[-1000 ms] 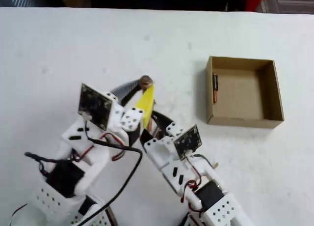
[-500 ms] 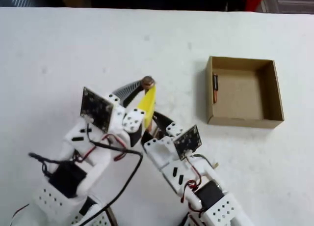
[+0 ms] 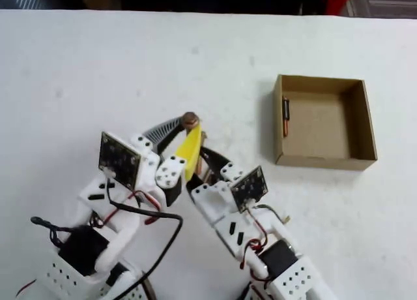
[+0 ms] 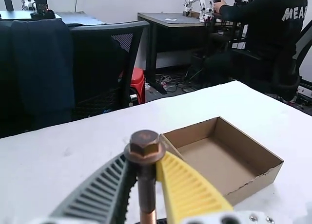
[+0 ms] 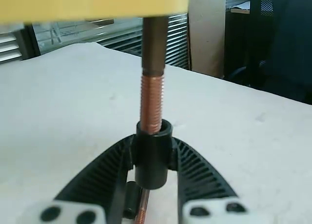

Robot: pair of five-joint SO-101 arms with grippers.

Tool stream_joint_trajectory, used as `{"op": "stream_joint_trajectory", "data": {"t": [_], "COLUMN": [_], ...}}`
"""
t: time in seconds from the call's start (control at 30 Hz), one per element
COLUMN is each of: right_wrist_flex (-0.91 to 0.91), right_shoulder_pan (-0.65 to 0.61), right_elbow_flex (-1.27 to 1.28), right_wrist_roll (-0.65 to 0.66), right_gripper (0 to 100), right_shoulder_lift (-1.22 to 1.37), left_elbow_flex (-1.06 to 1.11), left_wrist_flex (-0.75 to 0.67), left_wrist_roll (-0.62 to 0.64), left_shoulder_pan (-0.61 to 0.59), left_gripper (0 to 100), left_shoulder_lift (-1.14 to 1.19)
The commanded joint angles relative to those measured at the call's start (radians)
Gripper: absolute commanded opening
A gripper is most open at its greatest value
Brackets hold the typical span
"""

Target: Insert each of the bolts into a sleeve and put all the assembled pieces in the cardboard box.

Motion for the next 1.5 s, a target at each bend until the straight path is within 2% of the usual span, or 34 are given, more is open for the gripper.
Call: {"op": "stream_joint_trajectory", "data": {"t": [0.0,0.23,0.5,0.7,0.9,1.13,1.47], "right_wrist_flex": [0.001,0.001,0.001,0.001,0.001,0.001,-0.004], "right_shoulder_pan": [0.001,0.001,0.001,0.001,0.001,0.001,0.045], "right_elbow_flex": [0.008,0.008,0.008,0.008,0.008,0.008,0.008], "right_wrist_roll": [-0.011,-0.011,-0.011,-0.008,-0.008,-0.008,-0.009], "right_gripper": [1.7,1.7,1.7,1.7,1.7,1.7,1.7], "right_shoulder_lift": [-0.015,-0.015,-0.015,-0.015,-0.015,-0.015,-0.015], "left_elbow_flex": [-0.012,-0.011,0.014,0.092,0.095,0.118,0.118], "left_wrist_flex": [-0.012,-0.034,-0.041,-0.11,-0.118,-0.11,-0.003], "left_wrist_roll": [0.002,0.005,0.006,0.006,0.006,0.006,0.011], "left_shoulder_pan": [0.005,-0.064,-0.038,-0.035,0.056,0.056,0.056], "left_gripper": [2,2,2,2,2,2,2], "left_shoulder_lift": [-0.027,-0.025,-0.025,-0.027,-0.027,-0.025,-0.027]}}
